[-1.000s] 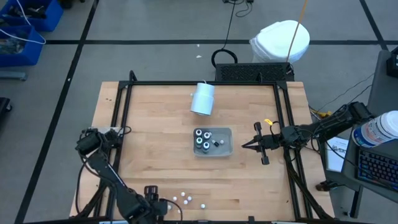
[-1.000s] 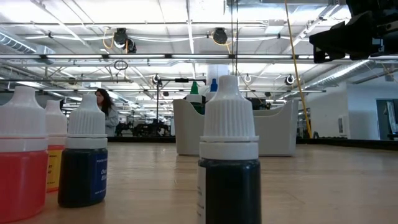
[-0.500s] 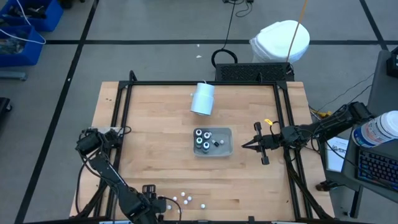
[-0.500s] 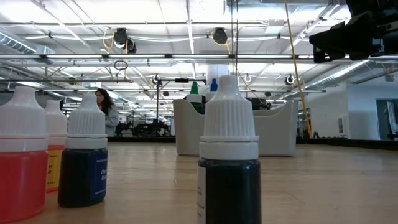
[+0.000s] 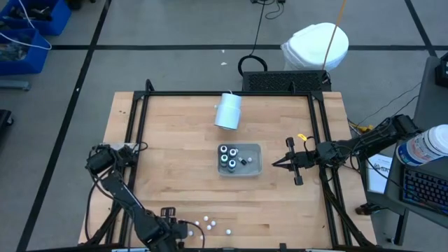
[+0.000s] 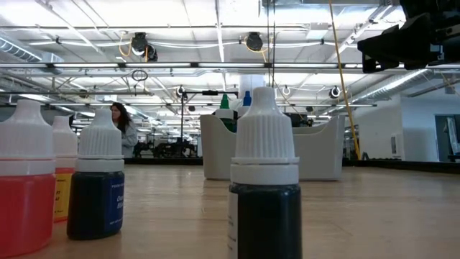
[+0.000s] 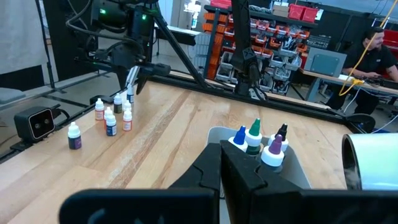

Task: Pick & Place food coloring
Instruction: Put the small blue food coloring bottle into the gray bin

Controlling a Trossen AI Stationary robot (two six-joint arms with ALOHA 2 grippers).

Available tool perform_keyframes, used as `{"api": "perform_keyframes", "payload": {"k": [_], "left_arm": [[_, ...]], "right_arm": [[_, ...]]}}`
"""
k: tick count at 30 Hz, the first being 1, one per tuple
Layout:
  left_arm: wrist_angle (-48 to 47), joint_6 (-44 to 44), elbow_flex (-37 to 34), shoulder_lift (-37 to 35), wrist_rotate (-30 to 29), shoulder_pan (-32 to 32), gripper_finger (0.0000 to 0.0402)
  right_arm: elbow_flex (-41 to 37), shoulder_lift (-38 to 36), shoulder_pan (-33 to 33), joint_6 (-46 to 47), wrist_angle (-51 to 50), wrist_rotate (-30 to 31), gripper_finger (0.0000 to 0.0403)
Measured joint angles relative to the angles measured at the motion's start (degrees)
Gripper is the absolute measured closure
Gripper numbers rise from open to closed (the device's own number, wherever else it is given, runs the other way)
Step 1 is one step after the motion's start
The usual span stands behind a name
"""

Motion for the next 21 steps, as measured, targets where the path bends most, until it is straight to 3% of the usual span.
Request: {"api": "perform_keyframes", "payload": {"k": [21], "left_arm": [[-0.02, 0.97, 0.0, 0.0, 0.47, 0.9, 0.0259]], "right_arm": [[0.0, 0.0, -0.01, 0.0, 0.0, 0.01, 0.0403]]}}
